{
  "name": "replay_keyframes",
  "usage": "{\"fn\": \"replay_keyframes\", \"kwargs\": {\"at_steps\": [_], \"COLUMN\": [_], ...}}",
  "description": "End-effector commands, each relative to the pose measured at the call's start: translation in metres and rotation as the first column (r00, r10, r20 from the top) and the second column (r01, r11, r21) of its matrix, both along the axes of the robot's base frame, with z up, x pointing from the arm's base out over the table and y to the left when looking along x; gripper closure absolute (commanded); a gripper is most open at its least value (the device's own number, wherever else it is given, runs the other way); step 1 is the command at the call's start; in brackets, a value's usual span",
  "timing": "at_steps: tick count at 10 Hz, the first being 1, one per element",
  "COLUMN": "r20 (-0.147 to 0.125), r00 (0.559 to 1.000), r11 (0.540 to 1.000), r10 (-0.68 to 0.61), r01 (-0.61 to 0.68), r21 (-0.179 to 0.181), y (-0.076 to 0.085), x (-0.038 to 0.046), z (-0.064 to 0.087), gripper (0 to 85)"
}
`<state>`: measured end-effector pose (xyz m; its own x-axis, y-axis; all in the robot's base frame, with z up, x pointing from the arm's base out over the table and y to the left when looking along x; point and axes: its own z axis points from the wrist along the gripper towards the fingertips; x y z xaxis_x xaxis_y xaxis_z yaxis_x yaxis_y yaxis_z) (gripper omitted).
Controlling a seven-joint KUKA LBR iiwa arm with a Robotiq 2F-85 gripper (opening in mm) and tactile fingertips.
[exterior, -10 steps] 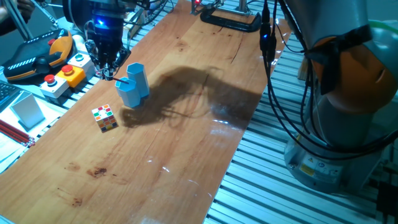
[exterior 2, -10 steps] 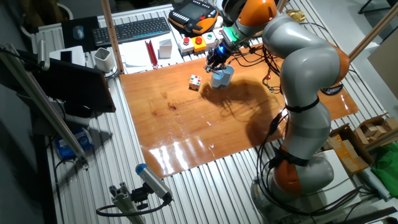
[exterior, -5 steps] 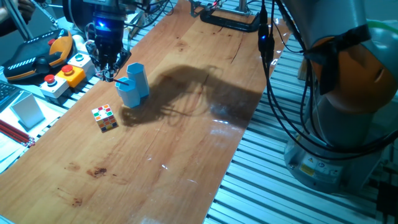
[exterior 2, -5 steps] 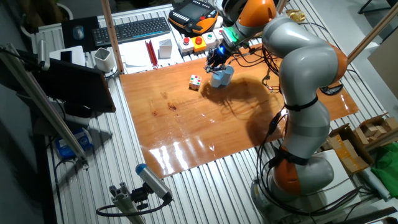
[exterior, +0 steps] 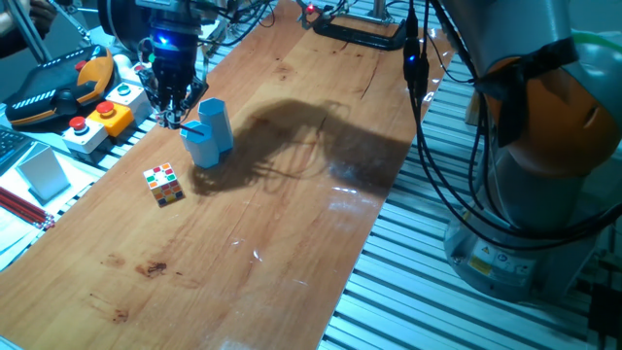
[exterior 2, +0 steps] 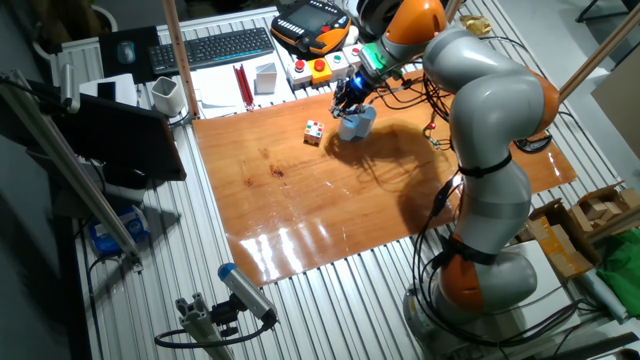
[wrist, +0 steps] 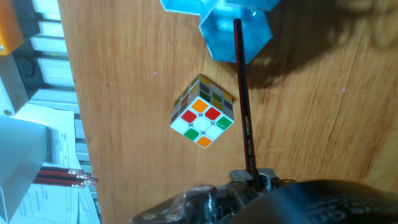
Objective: Put the pen into the pen holder
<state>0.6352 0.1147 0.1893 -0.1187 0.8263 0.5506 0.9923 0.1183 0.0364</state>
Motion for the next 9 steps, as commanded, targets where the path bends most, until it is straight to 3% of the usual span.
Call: {"fn": "replay_keyframes", "kwargs": {"at_steps": [1,9], "r20": [-0.002,0.008], "r00": [1.0,1.0], "r11": [1.0,1.0], "r10": [-0.002,-0.01], "r01": [0.002,0.01], "r21": [0.004,0.011], "y": [-0.0002,-0.0018], "x": [0.0,0.0002], "z": [-0.0002,-0.0035], "gripper": [84.3,84.3]}}
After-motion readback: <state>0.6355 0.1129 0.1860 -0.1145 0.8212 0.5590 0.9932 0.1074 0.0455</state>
